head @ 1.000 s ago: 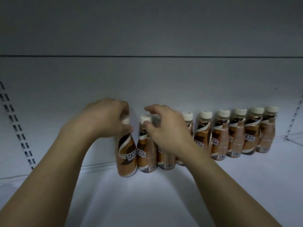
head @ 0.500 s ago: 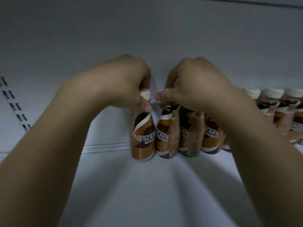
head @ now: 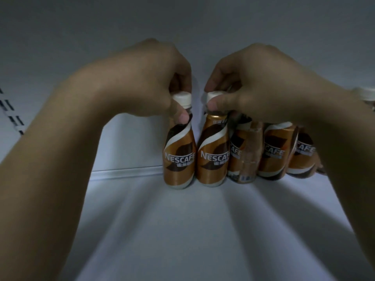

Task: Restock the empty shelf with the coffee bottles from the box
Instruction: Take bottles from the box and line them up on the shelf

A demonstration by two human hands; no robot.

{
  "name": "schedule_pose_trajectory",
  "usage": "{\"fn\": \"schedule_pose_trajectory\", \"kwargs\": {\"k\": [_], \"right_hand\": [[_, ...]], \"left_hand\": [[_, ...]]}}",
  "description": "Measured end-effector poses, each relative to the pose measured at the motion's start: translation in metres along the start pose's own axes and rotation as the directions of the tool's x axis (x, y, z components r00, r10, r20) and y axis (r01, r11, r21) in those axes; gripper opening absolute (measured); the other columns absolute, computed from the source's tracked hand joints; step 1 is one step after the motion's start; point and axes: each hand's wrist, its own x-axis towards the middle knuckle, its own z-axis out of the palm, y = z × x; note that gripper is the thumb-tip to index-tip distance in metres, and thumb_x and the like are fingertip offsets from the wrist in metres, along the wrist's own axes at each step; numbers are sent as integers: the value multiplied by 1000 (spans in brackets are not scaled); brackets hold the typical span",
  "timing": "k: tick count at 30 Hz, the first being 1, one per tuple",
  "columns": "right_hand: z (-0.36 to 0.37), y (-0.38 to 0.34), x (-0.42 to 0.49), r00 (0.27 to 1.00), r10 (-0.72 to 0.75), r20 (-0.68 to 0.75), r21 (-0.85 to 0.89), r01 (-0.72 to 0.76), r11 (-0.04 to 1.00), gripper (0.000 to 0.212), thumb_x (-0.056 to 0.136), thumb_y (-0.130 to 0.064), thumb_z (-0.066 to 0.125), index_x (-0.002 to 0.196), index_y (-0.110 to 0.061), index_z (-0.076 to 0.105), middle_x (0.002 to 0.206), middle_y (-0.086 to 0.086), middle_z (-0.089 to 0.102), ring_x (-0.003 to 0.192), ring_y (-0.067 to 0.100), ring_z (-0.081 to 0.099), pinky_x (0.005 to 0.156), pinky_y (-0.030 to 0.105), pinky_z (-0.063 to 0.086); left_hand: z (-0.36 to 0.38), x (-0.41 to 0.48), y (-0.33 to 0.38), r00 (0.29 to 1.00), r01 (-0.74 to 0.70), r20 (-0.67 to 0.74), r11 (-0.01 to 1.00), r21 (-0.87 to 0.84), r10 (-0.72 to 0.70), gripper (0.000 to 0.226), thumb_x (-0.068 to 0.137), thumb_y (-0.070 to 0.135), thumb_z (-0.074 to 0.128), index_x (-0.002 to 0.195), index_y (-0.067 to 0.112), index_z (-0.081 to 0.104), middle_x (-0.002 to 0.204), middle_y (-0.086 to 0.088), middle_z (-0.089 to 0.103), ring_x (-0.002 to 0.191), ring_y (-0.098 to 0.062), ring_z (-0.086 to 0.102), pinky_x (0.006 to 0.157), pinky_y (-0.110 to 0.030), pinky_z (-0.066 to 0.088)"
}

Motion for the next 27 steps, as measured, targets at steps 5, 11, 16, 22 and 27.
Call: {"fn": "schedule_pose_trajectory", "kwargs": {"k": [5,11,16,22,27], "right_hand": [[0,-1,-1,1000,-27,-9,-63,26,998,19,84,-36,69,102,-29,66,102,-8,67,86,12,60,65,11,38],[0,-6,-4,997,-48,-59,-185,36,982,28,86,-37,68,113,-28,68,111,-5,68,97,15,61,77,24,44],[4,-11,-6,996,-59,-65,-244,41,969,40,86,-42,66,124,-30,62,118,-2,65,107,18,59,83,29,42],[7,-13,-4,998,-44,-55,-229,30,973,46,84,-39,69,128,-29,61,121,-2,65,109,17,59,84,25,40],[3,-10,-6,997,-51,-58,-192,39,981,47,82,-42,70,126,-28,63,123,-5,65,109,14,59,82,21,36]], "left_hand": [[4,3,1,1000,1,-19,999,46,0,45,60,42,84,97,26,65,83,11,63,70,-7,57,63,-28,45],[1,1,1,1000,10,5,997,71,-10,45,59,47,83,96,29,63,85,9,64,71,-9,58,66,-31,47],[-1,0,-1,997,18,79,997,79,-24,39,64,45,81,97,36,61,88,12,63,73,-7,57,67,-31,48],[-6,-4,0,998,-55,34,997,50,54,36,62,41,84,92,36,65,87,12,65,75,-8,59,71,-32,51],[-5,-2,0,998,-54,16,996,70,53,39,62,40,85,97,31,69,88,8,67,70,-3,55,70,-32,51]]}}
